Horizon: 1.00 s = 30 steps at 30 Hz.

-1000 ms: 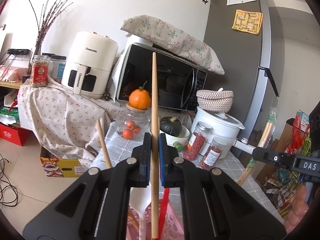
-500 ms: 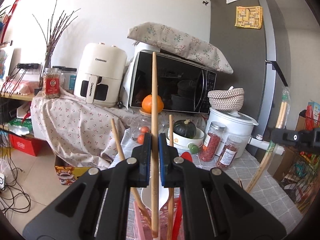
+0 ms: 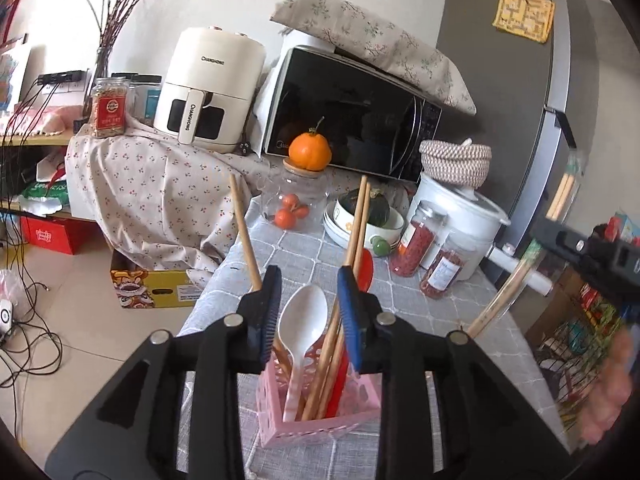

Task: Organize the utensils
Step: 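Open the left tool to release its chopstick while the right tool releases its chopstick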

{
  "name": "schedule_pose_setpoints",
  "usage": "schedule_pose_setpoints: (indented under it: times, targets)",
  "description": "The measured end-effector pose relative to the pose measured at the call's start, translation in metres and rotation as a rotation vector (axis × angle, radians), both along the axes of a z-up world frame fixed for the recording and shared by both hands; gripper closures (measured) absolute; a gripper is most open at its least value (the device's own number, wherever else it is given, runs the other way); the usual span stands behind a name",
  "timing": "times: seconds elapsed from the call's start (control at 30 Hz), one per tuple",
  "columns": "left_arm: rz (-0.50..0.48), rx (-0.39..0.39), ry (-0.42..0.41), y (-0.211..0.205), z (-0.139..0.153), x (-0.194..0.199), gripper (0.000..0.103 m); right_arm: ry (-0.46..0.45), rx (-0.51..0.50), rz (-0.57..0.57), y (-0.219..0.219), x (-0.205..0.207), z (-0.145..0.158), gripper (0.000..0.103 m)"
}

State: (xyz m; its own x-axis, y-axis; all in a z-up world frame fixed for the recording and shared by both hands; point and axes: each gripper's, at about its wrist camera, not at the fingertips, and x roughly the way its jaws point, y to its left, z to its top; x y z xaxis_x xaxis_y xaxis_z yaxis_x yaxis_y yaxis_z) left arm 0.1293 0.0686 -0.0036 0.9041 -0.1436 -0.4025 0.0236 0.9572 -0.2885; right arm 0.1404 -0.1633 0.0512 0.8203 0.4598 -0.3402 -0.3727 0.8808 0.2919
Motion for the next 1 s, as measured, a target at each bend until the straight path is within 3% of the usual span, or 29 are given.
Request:
schedule_pose_setpoints:
  times: [0.07,0.23,0.7,0.9,1.0]
  targets:
    - [0.007,-0.019,0.025,0.006,0.008,-0.002,0.061,-0.010,0.009,0.002,0.001,-0.001,0.003,0.098]
    - [0.033,0.017,0.130,0.012,0.008,0.004,0.060,-0.034,0.022,0.022,0.014,-0.004,0.008,0.098]
    - [0.015,-0.077,0.335,0.036,-0.015,0.023,0.060,-0.034,-0.051,0.094,0.078,0.010,-0.011,0.098]
    - [0.005,-0.085,0.345,0.036,-0.014,0.024,0.060,0.057,-0.102,0.159,0.097,0.022,-0.027,0.097]
    - [0.001,-0.077,0.343,0.033,-0.014,0.024,0.060,0.152,-0.214,0.200,0.117,0.033,-0.050,0.095]
